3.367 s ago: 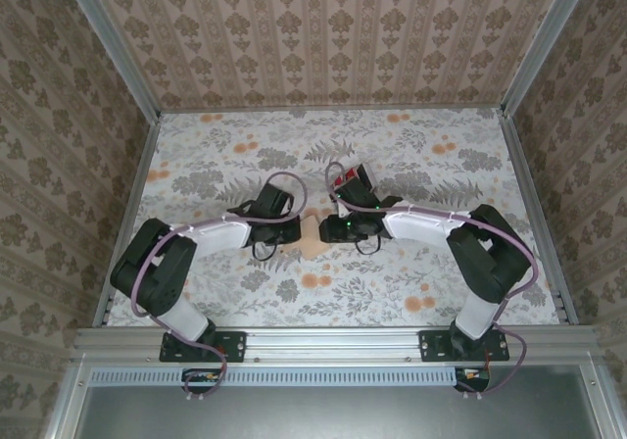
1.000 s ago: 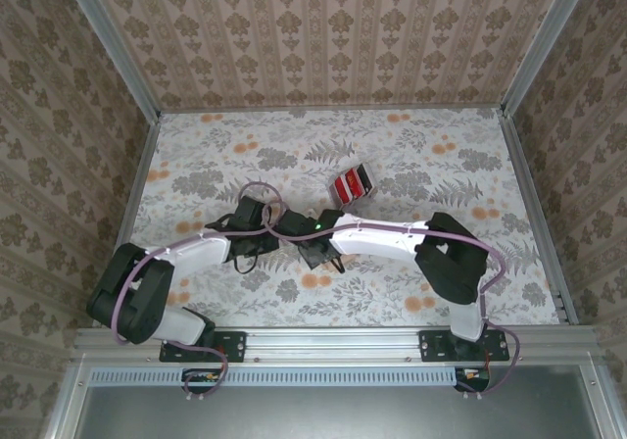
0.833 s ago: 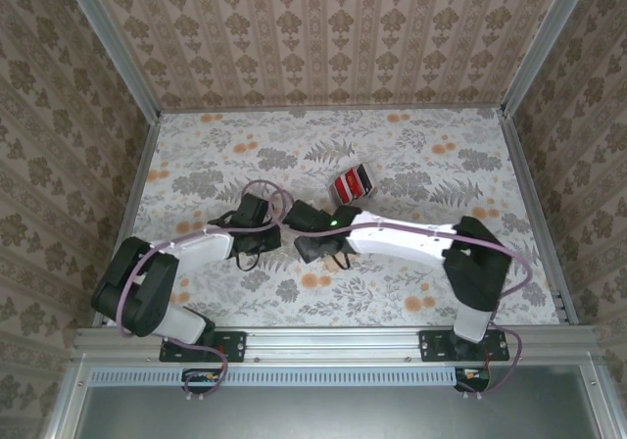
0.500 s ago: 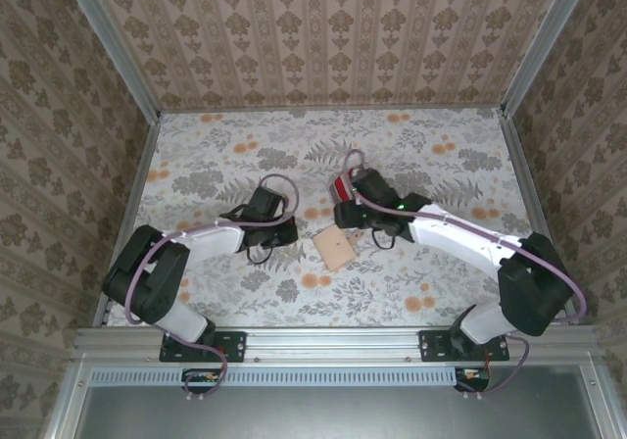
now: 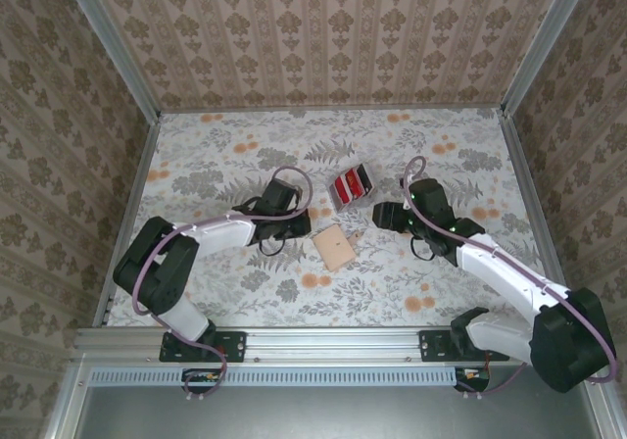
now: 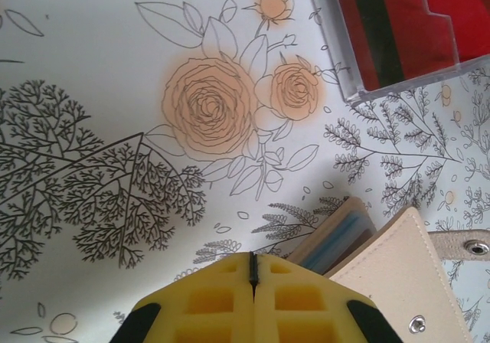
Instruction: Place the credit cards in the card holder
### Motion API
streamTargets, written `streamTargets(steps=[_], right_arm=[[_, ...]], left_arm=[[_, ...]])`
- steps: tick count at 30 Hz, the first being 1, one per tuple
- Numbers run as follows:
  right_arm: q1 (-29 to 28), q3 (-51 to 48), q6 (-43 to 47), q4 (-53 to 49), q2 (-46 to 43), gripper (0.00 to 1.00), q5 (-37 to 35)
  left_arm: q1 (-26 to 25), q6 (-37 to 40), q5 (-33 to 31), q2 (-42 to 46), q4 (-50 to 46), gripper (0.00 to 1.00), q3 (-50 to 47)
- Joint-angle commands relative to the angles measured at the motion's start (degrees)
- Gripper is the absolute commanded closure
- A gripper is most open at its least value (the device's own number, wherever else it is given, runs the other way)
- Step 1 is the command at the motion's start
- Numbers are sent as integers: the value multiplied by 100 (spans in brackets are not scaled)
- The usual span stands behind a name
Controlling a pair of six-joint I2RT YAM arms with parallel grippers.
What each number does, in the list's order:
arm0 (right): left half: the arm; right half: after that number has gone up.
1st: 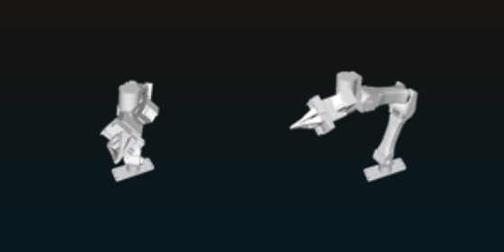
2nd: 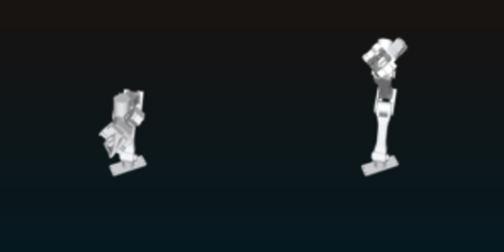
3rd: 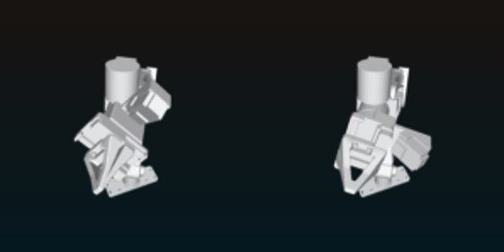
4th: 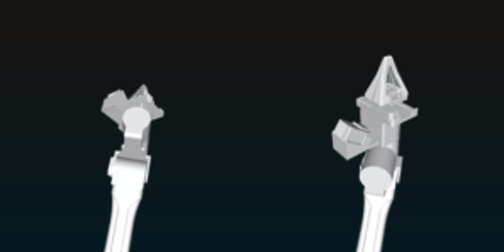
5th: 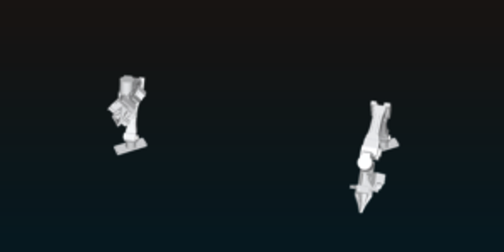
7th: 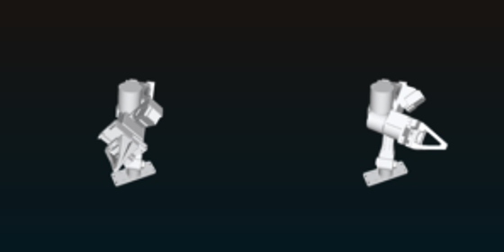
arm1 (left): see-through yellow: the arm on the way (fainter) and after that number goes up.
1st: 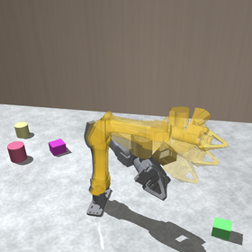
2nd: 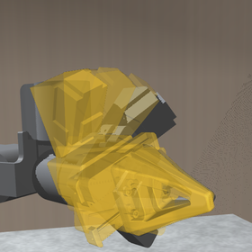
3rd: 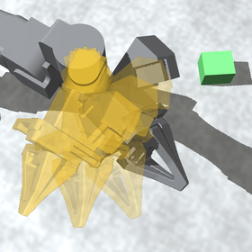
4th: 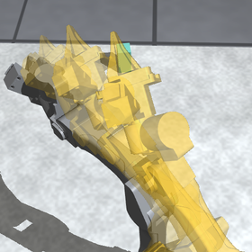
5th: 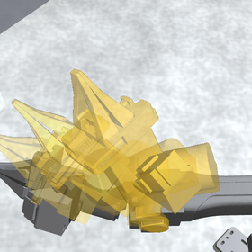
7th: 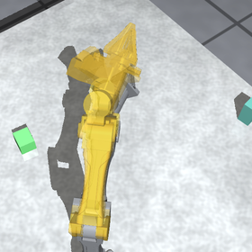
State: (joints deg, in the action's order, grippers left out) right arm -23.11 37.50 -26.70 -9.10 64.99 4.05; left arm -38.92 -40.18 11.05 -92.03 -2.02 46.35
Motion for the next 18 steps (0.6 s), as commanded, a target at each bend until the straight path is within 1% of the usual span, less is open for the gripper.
streamTargets(steps=[1, 4, 6, 9, 11, 16, 18], right_arm=[[35, -137, 399, 521, -7, 32, 375], [27, -75, 458, 884, 247, 32, 802], [18, 0, 398, 965, 503, 32, 846], [19, -289, 293, 1580, 877, 33, 885], [27, -166, 392, 1262, 1023, 35, 939], [10, -313, 307, 1335, 821, 37, 886], [-13, -274, 304, 1250, 844, 39, 909]], left_arm=[[-163, -169, -393, 268, 103, 99, -110], [-234, -259, -502, 277, 163, 98, -179], [-298, -297, -617, 283, 157, 98, -203], [-435, -319, -816, 285, 147, 99, -205], [-534, -307, -974, 271, 167, 98, -218], [-754, -225, -1287, 144, 274, 99, -263], [-783, -179, -1290, 39, 289, 99, -226]])
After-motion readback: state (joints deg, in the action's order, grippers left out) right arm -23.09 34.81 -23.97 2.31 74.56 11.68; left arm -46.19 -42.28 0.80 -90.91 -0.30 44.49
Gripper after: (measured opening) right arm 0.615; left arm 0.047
